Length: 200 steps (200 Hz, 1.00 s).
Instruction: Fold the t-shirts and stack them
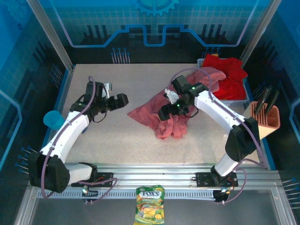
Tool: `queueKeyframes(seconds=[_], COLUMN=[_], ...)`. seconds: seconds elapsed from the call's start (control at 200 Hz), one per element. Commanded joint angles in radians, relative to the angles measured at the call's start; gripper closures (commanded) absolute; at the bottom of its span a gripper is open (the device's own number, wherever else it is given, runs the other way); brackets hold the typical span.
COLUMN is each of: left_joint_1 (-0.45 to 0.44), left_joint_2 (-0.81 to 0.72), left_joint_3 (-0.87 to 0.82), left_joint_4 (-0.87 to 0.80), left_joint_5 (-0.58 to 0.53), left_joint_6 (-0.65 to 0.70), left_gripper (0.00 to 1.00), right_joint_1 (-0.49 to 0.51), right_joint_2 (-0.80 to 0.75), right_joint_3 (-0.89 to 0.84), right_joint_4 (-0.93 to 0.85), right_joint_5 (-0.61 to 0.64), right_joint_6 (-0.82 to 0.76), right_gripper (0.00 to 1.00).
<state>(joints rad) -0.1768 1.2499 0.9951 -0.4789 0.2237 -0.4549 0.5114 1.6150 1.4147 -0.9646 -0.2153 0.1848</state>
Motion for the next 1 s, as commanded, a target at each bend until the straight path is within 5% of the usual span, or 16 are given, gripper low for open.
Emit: queueKeyframes(seconds=[0.0,0.18,0.485,0.52,0.635,0.695,0.79,0.996], left_joint_1=[-0.053,-0.165,-0.173,-0.173,-0.157,-0.125,-0.051,0.070], left_joint_2=[0.048,0.135,0.078,0.065,0.004,-0.035,-0.095,-0.156], left_joint_3=[-0.070,-0.114,-0.047,-0.044,-0.037,-0.027,0.008,0.108], left_joint_4=[0.030,0.091,-0.026,-0.040,-0.092,-0.125,-0.189,-0.304], left_joint_5=[0.026,-0.031,-0.072,-0.074,-0.097,-0.092,-0.071,-0.093], left_joint_6=[-0.133,-0.208,-0.130,-0.121,-0.099,-0.088,-0.062,0.004], left_gripper=[0.09,0.11,0.10,0.10,0.09,0.08,0.08,0.07], right_joint_1=[-0.015,-0.060,-0.072,-0.073,-0.060,-0.031,0.041,0.178], right_joint_2=[-0.079,-0.109,0.091,0.124,0.211,0.240,0.300,0.541], right_joint_3=[-0.034,-0.182,-0.252,-0.233,-0.111,0.008,0.274,1.045], right_joint_4=[0.038,0.142,0.341,0.366,0.392,0.357,0.272,0.026], right_joint_5=[0.145,0.225,0.210,0.199,0.147,0.137,0.085,-0.150], right_joint_6=[0.072,0.302,0.457,0.461,0.446,0.396,0.265,0.108], right_gripper=[0.00,0.00,0.00,0.10,0.76,0.93,1.00,0.97])
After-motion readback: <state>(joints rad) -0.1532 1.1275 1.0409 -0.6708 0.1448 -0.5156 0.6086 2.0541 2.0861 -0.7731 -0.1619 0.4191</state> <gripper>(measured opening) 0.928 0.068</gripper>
